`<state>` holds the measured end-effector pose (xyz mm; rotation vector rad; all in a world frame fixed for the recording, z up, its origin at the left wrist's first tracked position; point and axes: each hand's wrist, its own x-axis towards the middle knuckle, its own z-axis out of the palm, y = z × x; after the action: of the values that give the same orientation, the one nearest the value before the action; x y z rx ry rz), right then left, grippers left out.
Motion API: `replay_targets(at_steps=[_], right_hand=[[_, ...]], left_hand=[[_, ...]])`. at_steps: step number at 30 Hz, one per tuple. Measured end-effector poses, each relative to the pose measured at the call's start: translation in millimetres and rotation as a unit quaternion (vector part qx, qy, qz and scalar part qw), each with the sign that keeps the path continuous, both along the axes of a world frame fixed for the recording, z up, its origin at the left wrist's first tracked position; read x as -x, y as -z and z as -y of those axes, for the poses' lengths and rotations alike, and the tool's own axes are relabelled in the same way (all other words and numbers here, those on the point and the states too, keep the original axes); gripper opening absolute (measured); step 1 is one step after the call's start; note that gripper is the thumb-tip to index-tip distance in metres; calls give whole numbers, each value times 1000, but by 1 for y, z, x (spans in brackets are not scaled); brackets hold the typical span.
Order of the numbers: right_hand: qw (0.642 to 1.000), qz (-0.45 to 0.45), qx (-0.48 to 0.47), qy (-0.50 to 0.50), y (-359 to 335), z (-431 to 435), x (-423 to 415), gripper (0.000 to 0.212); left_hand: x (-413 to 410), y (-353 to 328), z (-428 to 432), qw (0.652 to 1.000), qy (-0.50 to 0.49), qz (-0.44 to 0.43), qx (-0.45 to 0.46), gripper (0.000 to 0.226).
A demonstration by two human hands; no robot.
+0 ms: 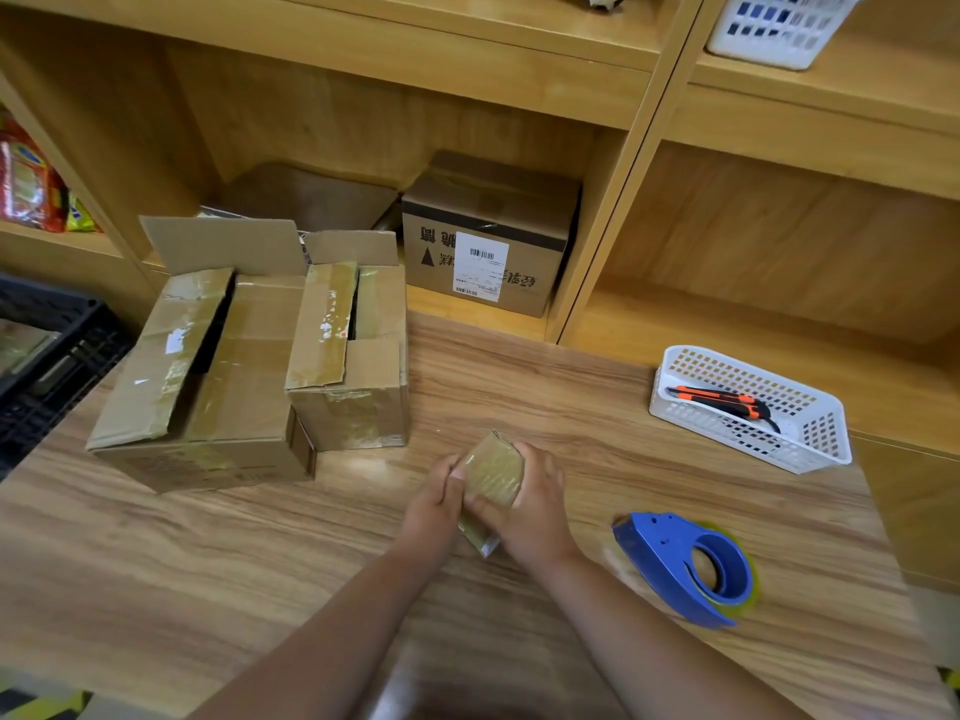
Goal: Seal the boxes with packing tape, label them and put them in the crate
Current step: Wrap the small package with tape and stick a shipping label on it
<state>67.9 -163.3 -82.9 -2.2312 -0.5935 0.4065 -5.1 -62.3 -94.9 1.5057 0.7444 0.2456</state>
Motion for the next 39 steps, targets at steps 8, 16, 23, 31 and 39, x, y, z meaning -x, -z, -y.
replay_targets(at_steps=[8,16,23,31,39], right_hand=[[997,-49,-58,25,4,-4,-16,48],[997,-56,-28,53,-3,-6,-32,22],[993,-82,-18,78,-8,-17,-30,14],[957,-211,-92,177,-12,-27,-35,25],[937,-270,-123,183,-16,-23,-37,25]], left_hand=[[3,6,1,998,12,10,-64,27],[1,4,2,996,11,-3,-83,26],[1,4,2,997,12,-12,-75,25],[-1,8,1,996,17,4,-90,26],[-1,7,-1,996,28,0,-89,24]])
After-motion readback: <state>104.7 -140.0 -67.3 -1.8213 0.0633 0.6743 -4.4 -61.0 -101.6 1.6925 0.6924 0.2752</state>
